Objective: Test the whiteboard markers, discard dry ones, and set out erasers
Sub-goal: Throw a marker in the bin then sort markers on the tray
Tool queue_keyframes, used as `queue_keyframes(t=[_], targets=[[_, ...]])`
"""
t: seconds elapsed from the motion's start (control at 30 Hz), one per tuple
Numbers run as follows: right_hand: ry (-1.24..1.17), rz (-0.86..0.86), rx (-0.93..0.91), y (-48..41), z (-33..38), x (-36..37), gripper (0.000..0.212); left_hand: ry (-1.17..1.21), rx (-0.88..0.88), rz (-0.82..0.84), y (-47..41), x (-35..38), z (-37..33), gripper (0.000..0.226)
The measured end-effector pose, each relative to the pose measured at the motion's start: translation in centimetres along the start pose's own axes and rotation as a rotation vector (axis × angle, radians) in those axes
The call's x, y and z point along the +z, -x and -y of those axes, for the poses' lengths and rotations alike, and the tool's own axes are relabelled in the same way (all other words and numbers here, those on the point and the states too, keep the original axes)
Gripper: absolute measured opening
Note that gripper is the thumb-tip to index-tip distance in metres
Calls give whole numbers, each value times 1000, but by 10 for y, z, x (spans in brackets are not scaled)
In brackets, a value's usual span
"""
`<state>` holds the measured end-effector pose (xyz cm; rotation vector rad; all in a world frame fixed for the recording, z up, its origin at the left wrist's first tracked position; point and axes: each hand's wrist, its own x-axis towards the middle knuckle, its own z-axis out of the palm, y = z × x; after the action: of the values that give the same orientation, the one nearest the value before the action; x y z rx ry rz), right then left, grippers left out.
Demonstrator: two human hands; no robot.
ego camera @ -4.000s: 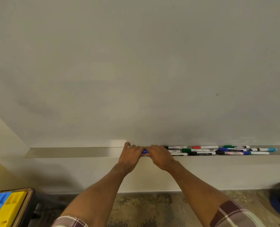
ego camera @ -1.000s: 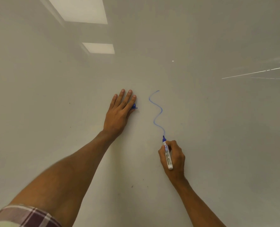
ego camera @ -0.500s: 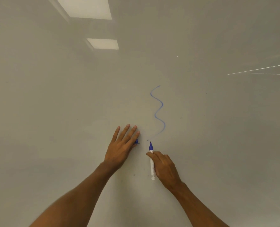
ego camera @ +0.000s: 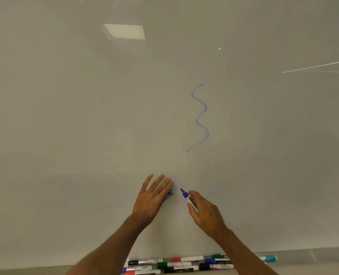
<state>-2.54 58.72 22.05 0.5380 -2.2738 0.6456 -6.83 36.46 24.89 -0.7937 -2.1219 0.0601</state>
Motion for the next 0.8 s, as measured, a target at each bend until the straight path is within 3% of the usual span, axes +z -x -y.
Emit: queue_keyframes(t=[0.1, 0.43, 0.63, 0.8], targets=[[97, 12, -68, 8, 0, 5, 34, 26, 1, 1, 9, 3, -1, 43], [318, 66, -116, 32, 13, 10, 27, 146, 92, 156, 32, 8, -18, 58], [268, 125, -22, 54, 21, 19, 27, 184, 180, 246, 51, 23, -38, 46], [215, 222, 159, 74, 28, 34, 25, 213, 162, 512, 68, 25, -55, 26]])
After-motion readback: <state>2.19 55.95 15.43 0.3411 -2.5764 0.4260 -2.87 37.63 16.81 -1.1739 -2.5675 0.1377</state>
